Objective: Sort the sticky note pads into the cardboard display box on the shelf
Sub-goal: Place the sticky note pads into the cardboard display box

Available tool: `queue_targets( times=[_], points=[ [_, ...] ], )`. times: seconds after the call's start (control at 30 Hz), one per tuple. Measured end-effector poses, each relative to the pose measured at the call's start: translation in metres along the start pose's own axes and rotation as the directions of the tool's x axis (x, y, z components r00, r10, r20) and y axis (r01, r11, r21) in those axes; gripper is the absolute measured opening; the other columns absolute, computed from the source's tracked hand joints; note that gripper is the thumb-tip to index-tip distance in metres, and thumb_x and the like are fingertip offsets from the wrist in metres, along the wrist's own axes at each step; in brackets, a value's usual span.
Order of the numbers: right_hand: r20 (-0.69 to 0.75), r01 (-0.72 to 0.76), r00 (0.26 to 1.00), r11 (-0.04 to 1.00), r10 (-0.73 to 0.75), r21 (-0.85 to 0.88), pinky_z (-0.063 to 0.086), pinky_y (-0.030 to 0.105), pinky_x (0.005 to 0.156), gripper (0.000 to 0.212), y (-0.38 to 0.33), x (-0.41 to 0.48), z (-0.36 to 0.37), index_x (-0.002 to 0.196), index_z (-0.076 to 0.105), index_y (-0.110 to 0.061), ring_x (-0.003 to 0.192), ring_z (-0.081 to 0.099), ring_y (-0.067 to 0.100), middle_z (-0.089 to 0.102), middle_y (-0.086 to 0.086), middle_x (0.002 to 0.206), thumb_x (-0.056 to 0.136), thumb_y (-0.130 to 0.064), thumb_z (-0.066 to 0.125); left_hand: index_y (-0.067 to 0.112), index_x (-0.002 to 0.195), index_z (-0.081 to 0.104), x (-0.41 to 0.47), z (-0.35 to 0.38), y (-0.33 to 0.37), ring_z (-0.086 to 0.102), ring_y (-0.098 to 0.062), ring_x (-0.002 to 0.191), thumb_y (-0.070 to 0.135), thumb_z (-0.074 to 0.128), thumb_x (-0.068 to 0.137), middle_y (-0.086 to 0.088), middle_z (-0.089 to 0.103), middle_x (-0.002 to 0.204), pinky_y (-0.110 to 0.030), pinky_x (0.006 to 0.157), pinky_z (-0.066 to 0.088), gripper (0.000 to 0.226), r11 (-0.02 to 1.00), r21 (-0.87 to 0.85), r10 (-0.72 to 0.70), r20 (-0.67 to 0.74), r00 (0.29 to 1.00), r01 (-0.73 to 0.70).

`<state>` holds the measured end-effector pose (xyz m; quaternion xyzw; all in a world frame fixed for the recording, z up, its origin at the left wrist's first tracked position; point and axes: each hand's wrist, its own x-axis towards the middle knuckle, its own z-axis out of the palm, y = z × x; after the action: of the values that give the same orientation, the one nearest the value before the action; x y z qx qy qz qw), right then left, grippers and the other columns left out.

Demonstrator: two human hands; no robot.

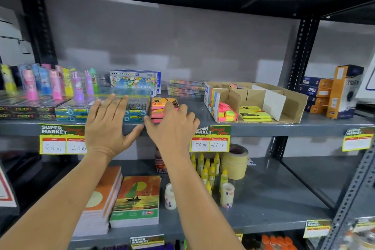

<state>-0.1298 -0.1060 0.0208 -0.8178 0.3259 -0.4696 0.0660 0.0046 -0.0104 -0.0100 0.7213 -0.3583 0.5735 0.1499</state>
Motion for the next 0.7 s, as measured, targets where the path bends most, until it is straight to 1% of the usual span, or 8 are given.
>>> queue_targets(
  times=[0.1, 0.27, 0.4, 0.5, 0.57, 0.63, 0.7],
  points=[
    [-0.004, -0.007, 1.0, 1.0, 0.007, 0.011, 0.037, 0.042, 0.083, 0.055, 0.0, 0.001, -0.001, 0.112, 0.058, -0.018, 0.093, 0.055, 0.032, 0.058, 0.01, 0.107, 0.075, -0.058, 0.061, 0.0, 0.135, 0.054, 0.0, 0.0, -0.001, 0.052, -0.035, 0.127, 0.063, 0.031, 0.092, -0.02, 0.062, 0.128, -0.049, 0.11, 0.033, 0.079, 1.0, 0.007, 0.003, 0.003, 1.0, -0.003],
    [0.001, -0.006, 1.0, 0.999, 0.006, 0.043, 0.035, 0.038, 0.078, 0.05, 0.001, 0.005, -0.007, 0.102, 0.06, -0.016, 0.088, 0.055, 0.03, 0.059, 0.008, 0.099, 0.071, -0.056, 0.065, 0.001, 0.135, 0.054, 0.0, 0.001, 0.0, 0.052, -0.035, 0.128, 0.062, 0.035, 0.091, -0.02, 0.062, 0.127, -0.05, 0.11, 0.033, 0.077, 1.0, 0.013, 0.004, 0.001, 1.0, -0.004],
    [0.026, 0.011, 1.0, 0.998, -0.012, 0.054, 0.036, 0.036, 0.078, 0.049, 0.002, 0.006, -0.012, 0.101, 0.059, -0.017, 0.089, 0.054, 0.029, 0.059, 0.007, 0.1, 0.07, -0.054, 0.067, 0.001, 0.135, 0.054, -0.001, 0.001, -0.001, 0.052, -0.035, 0.128, 0.062, 0.036, 0.091, -0.02, 0.062, 0.128, -0.049, 0.111, 0.033, 0.077, 1.0, 0.017, 0.006, 0.001, 1.0, -0.006],
    [0.012, -0.002, 1.0, 0.994, 0.001, 0.107, 0.04, 0.034, 0.071, 0.047, 0.007, 0.001, -0.015, 0.099, 0.062, -0.018, 0.09, 0.049, 0.027, 0.058, 0.005, 0.101, 0.068, -0.053, 0.068, 0.001, 0.134, 0.054, -0.001, 0.003, -0.002, 0.052, -0.035, 0.128, 0.062, 0.037, 0.091, -0.02, 0.062, 0.127, -0.049, 0.111, 0.032, 0.077, 1.0, 0.019, 0.006, -0.004, 1.0, -0.006],
    [-0.01, -0.007, 1.0, 0.988, 0.008, 0.154, 0.036, 0.029, 0.067, 0.044, 0.012, -0.005, -0.016, 0.099, 0.064, -0.02, 0.091, 0.046, 0.026, 0.058, 0.004, 0.103, 0.068, -0.051, 0.067, 0.001, 0.134, 0.054, -0.001, 0.003, -0.002, 0.052, -0.034, 0.128, 0.062, 0.038, 0.091, -0.019, 0.062, 0.127, -0.049, 0.111, 0.032, 0.076, 1.0, 0.02, 0.004, -0.008, 1.0, -0.004],
    [-0.033, 0.02, 0.999, 0.981, -0.014, 0.195, 0.036, 0.028, 0.07, 0.042, 0.017, -0.009, -0.017, 0.098, 0.067, -0.02, 0.091, 0.046, 0.025, 0.059, 0.003, 0.103, 0.068, -0.049, 0.068, 0.002, 0.134, 0.053, -0.001, 0.003, -0.002, 0.051, -0.034, 0.128, 0.062, 0.038, 0.09, -0.019, 0.062, 0.126, -0.049, 0.111, 0.031, 0.076, 1.0, 0.019, 0.001, -0.005, 1.0, -0.001],
    [-0.083, 0.055, 0.996, 0.963, -0.034, 0.263, 0.039, 0.028, 0.073, 0.039, 0.021, -0.013, -0.02, 0.095, 0.07, -0.018, 0.093, 0.047, 0.025, 0.06, 0.004, 0.105, 0.066, -0.045, 0.072, 0.002, 0.135, 0.053, -0.001, 0.003, -0.002, 0.051, -0.034, 0.128, 0.062, 0.038, 0.091, -0.019, 0.062, 0.126, -0.048, 0.111, 0.031, 0.076, 1.0, 0.014, 0.003, -0.005, 1.0, -0.003]
  ],
)
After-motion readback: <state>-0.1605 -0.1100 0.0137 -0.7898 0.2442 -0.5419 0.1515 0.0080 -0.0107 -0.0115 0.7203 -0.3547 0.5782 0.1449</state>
